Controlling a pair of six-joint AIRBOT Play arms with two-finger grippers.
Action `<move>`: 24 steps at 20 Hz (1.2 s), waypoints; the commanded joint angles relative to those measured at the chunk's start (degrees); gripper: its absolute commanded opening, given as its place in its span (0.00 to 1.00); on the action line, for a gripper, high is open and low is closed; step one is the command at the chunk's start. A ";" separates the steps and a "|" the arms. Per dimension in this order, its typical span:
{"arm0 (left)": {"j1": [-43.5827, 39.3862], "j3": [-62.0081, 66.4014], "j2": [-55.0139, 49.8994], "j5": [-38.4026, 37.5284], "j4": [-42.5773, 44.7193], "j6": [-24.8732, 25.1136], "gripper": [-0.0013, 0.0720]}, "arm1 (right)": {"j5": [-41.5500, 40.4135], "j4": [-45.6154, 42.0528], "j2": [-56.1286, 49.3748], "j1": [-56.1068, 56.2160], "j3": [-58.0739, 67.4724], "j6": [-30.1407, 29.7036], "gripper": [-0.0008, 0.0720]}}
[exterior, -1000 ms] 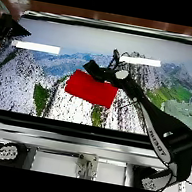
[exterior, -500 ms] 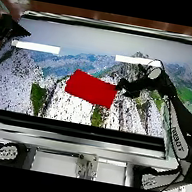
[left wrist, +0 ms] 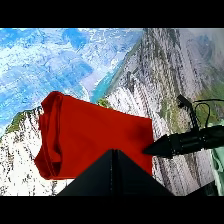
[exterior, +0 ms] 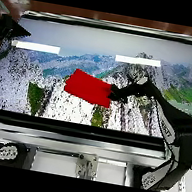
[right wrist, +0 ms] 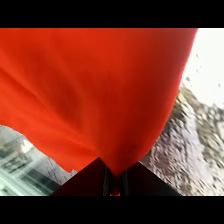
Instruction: Fold the shirts.
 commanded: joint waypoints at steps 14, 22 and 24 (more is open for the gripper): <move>-0.02 0.02 0.13 -0.07 -0.28 0.02 0.07 | 11.78 3.23 29.90 -42.38 13.25 2.89 0.09; -0.02 0.02 2.62 -0.96 -1.51 1.16 0.07 | 27.12 -14.80 31.93 -57.27 13.29 5.57 0.09; -0.02 0.02 2.64 -0.96 -1.51 1.51 0.07 | 31.71 -21.49 31.93 -58.25 13.29 5.53 0.09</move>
